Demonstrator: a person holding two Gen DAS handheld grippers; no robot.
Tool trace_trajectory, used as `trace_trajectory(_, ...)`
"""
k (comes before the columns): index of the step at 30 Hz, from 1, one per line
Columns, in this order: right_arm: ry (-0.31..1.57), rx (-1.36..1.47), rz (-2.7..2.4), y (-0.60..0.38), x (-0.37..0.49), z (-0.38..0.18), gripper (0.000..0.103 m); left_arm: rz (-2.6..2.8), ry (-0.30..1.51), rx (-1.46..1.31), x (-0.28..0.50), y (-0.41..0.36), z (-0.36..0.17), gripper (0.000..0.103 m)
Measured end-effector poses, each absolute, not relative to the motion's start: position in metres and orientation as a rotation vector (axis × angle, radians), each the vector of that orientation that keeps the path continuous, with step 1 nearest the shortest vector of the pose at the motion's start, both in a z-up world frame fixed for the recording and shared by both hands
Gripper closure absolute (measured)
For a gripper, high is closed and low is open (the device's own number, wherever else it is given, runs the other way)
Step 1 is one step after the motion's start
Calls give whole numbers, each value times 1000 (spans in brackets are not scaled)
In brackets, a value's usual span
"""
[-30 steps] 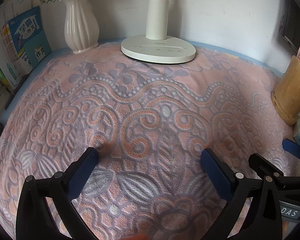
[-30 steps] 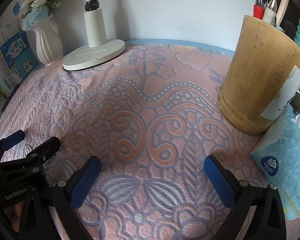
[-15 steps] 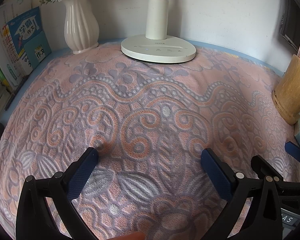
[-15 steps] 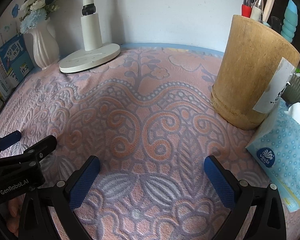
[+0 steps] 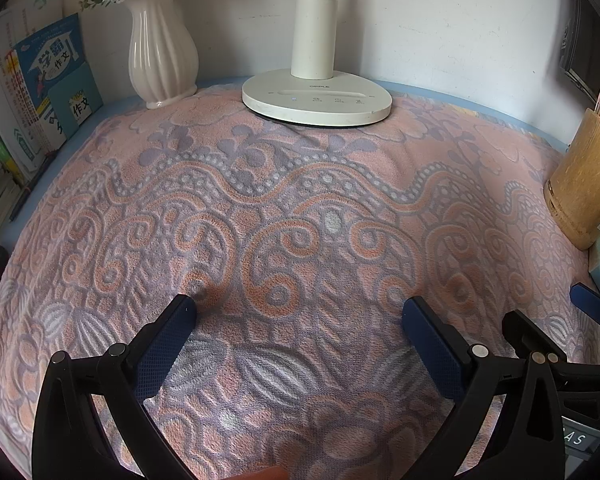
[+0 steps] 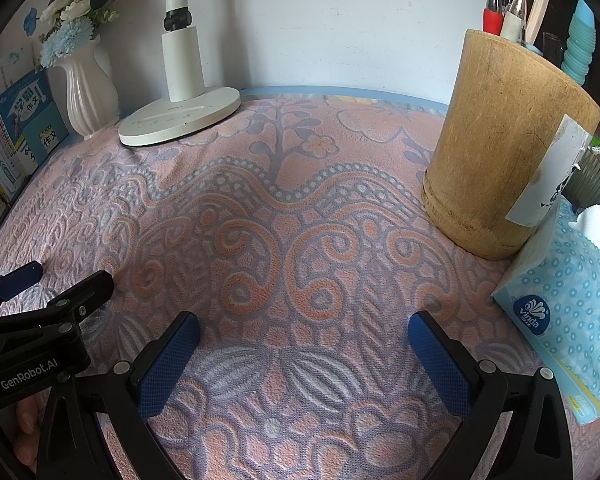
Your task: Organize soft objects
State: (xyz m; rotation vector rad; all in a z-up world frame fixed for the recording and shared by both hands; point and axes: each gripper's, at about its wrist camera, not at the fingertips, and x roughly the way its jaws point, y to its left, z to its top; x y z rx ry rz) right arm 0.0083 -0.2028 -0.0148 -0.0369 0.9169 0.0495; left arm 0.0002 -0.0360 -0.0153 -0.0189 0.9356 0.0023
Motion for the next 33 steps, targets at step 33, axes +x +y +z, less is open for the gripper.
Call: trace_trajectory(33, 917, -38, 50, -203, 8, -15, 0, 1, 935, -18, 0, -36, -15, 0)
